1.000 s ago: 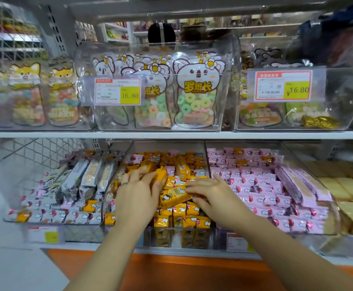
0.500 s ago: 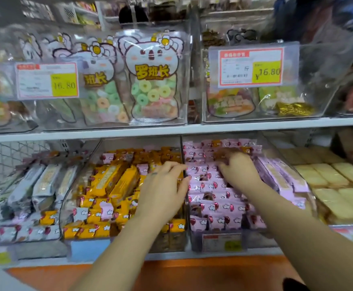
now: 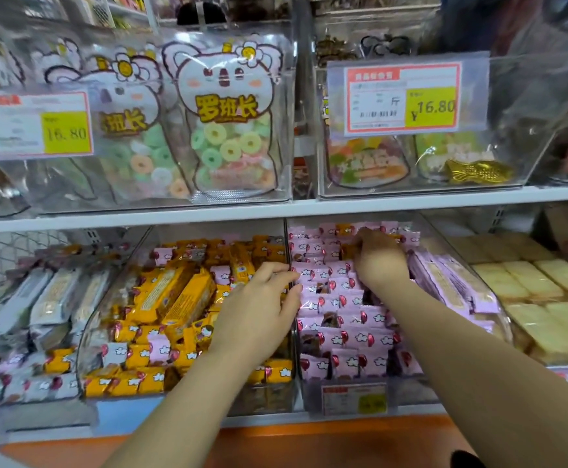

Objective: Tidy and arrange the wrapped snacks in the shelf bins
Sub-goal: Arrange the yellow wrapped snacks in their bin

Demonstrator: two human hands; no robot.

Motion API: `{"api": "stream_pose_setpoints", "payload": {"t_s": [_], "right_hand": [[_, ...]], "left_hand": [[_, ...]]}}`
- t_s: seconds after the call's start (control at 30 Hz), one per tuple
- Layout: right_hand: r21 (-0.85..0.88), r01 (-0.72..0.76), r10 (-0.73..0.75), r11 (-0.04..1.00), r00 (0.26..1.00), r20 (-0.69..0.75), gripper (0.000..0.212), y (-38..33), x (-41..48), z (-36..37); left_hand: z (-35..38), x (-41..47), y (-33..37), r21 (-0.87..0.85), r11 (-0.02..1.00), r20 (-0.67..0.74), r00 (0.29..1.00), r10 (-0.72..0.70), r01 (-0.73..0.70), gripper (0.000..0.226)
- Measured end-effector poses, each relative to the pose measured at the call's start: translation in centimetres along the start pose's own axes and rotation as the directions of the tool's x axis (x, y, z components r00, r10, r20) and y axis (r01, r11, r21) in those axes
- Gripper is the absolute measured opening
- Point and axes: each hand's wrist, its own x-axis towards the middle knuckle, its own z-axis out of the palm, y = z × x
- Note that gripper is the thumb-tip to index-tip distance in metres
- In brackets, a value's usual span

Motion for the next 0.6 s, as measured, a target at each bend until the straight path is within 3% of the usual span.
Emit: {"api": "stream_pose_setpoints", "payload": {"t_s": [0.17,0.3,0.5,0.6], "right_hand": [[0.149,0.089,-0.060,0.985,0.980,-0.189,0.017,-0.4,-1.5,-0.9],[0.290,0.209,-0.086,0.934,0.919,-0.384,0.017,-0.9,-3.6,-2.4],[0.431,0.273,-0.093,0.860,0.915,-0.393,0.012,-1.5,-8.3,-3.9],[0.495,0.417,-0.188,0.762,0.875,-0.446,0.008,-2.1,-11.1,-4.2]], "left_hand": [[0.0,0.0,0.1,-0.006,1.000,-0.005,1.000,-0.006,0.006,0.040],[-0.2,0.0,0.2,0.011,1.000,0.003,1.000,-0.011,0.011,0.039],[-1.3,-0.5,1.1,0.040,0.999,-0.066,0.998,-0.001,0.003,0.036],[-2.1,-1.2,1.0,-0.086,0.996,-0.142,0.990,-0.015,0.003,0.034]]}}
